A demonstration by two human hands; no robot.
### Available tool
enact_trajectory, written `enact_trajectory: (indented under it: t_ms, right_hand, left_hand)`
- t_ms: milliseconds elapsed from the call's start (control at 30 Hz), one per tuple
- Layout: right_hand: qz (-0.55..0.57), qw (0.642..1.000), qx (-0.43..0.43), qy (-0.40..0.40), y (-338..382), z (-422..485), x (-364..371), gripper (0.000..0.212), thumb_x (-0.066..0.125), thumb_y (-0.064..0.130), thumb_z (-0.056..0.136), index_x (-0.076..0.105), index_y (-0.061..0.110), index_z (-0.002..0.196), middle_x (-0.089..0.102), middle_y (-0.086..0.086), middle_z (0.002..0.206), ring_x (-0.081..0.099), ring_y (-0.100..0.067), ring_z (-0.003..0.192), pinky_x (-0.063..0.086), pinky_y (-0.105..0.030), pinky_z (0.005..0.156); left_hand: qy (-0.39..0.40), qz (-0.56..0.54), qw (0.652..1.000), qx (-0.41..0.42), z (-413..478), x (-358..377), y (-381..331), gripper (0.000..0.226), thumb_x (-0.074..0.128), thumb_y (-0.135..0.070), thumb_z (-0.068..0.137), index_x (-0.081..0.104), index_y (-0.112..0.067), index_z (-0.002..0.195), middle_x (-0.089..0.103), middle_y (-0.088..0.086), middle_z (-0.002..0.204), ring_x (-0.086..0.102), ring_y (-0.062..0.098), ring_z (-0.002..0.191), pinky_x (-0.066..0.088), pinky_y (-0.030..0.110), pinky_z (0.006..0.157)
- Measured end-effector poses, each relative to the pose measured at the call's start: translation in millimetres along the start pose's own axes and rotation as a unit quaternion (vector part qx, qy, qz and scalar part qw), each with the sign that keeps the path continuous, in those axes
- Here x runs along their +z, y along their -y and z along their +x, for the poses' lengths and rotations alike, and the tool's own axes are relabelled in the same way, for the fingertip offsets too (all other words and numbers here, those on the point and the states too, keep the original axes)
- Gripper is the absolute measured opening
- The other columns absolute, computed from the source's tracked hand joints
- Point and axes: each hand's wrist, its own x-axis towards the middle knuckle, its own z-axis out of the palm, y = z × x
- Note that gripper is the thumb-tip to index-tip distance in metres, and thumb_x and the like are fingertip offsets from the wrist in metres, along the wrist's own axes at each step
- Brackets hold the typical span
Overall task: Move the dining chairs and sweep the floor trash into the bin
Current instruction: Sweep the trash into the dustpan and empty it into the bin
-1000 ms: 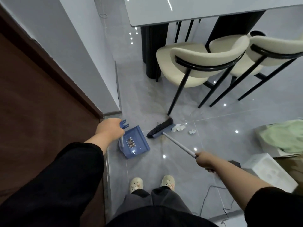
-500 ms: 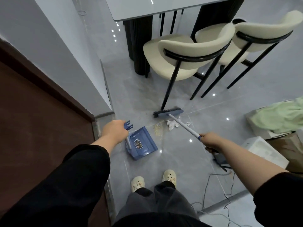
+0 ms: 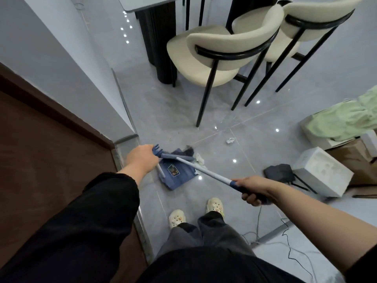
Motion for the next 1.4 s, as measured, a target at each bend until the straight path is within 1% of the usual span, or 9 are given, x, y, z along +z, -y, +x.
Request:
enact_trajectory:
  t_ms: [233, 367, 533, 633, 767, 1033, 1167, 1267, 1400]
  right_hand:
    - [0.013, 0.996, -0.046, -0.078, -16.2, -32.1, -22.9, 0.034, 0.041, 0.035, 0.101, 0.050, 0.039, 0.133, 0.041, -0.001, 0.057, 0.030, -0.008, 0.036, 0.026, -0.016, 0.034]
    - [0.032, 0.992, -0.011, -0.118, -10.9, -17.8, -12.4, 0.022, 0.040, 0.032, 0.100, 0.055, 0.031, 0.117, 0.038, -0.002, 0.059, 0.026, -0.009, 0.033, 0.025, -0.013, 0.033]
    - [0.059, 0.996, 0.039, -0.048, -19.3, 1.5, 34.3, 0.019, 0.041, 0.028, 0.101, 0.050, 0.012, 0.106, 0.042, 0.001, 0.051, 0.032, -0.005, 0.029, 0.027, -0.014, 0.031]
    - [0.088, 0.996, 0.031, 0.008, -25.9, -13.0, 52.9, 0.017, 0.042, 0.025, 0.100, 0.051, 0.016, 0.111, 0.042, 0.000, 0.052, 0.032, -0.004, 0.030, 0.026, -0.013, 0.031]
    - [0.096, 0.995, -0.004, 0.003, -36.3, -39.2, 35.2, 0.024, 0.043, 0.029, 0.100, 0.052, 0.026, 0.122, 0.043, -0.002, 0.059, 0.031, -0.005, 0.035, 0.027, -0.014, 0.032]
    - [-0.044, 0.992, -0.051, -0.103, -20.5, -21.9, 12.3, 0.037, 0.037, 0.028, 0.101, 0.047, 0.029, 0.136, 0.043, -0.005, 0.065, 0.034, -0.010, 0.043, 0.030, -0.016, 0.037]
    - [0.004, 0.999, 0.005, -0.041, -27.0, 6.9, 36.7, 0.039, 0.039, 0.031, 0.099, 0.048, 0.014, 0.133, 0.042, 0.000, 0.052, 0.032, -0.006, 0.032, 0.028, -0.014, 0.034]
    - [0.058, 0.998, 0.017, 0.028, -36.3, -5.0, 39.7, 0.038, 0.043, 0.030, 0.100, 0.047, 0.015, 0.135, 0.042, 0.001, 0.049, 0.031, -0.005, 0.031, 0.027, -0.014, 0.031]
    - [0.047, 0.999, -0.016, 0.017, -34.8, -42.0, 13.4, 0.034, 0.045, 0.031, 0.099, 0.051, 0.023, 0.131, 0.043, -0.002, 0.056, 0.029, -0.006, 0.034, 0.025, -0.015, 0.031]
  left_hand:
    - [0.026, -0.004, 1.000, 0.001, -1.0, -5.9, 9.6, 0.007, 0.047, -0.015, 0.090, 0.052, -0.013, 0.085, 0.064, 0.017, 0.107, 0.059, 0.035, 0.098, 0.040, 0.028, 0.071]
    - [0.052, -0.015, 0.999, -0.001, -4.7, -5.8, 17.6, 0.011, 0.046, -0.014, 0.091, 0.052, -0.010, 0.083, 0.064, 0.020, 0.106, 0.060, 0.036, 0.098, 0.041, 0.029, 0.073]
    - [0.053, -0.018, 0.998, -0.011, -12.8, 2.2, 23.6, 0.012, 0.051, -0.014, 0.089, 0.051, -0.009, 0.078, 0.065, 0.019, 0.099, 0.053, 0.031, 0.080, 0.037, 0.027, 0.067]
    - [0.048, -0.019, 0.999, -0.003, -10.9, 4.7, 15.6, 0.012, 0.048, -0.015, 0.090, 0.054, -0.008, 0.083, 0.064, 0.019, 0.100, 0.058, 0.034, 0.088, 0.040, 0.028, 0.069]
    - [0.051, -0.010, 0.999, 0.004, -10.0, 5.5, 7.0, 0.022, 0.047, -0.017, 0.092, 0.060, 0.000, 0.098, 0.064, 0.021, 0.105, 0.060, 0.038, 0.100, 0.045, 0.033, 0.076]
    - [0.037, -0.034, 0.997, -0.062, -28.7, 12.2, 29.9, 0.010, 0.049, -0.015, 0.089, 0.057, -0.009, 0.087, 0.064, 0.015, 0.096, 0.060, 0.033, 0.086, 0.046, 0.030, 0.069]
    - [0.025, -0.036, 0.995, -0.093, -33.8, 20.4, 38.5, 0.013, 0.052, -0.014, 0.084, 0.062, -0.009, 0.091, 0.065, 0.014, 0.095, 0.062, 0.034, 0.088, 0.049, 0.032, 0.071]
    - [0.025, -0.040, 0.995, -0.087, -27.9, 21.1, 29.9, 0.010, 0.050, -0.014, 0.084, 0.059, -0.010, 0.086, 0.066, 0.015, 0.097, 0.062, 0.035, 0.088, 0.048, 0.031, 0.071]
    - [0.024, -0.029, 0.996, -0.077, -18.5, 14.9, 17.6, 0.016, 0.048, -0.013, 0.086, 0.062, -0.007, 0.091, 0.065, 0.018, 0.102, 0.061, 0.036, 0.096, 0.045, 0.031, 0.072]
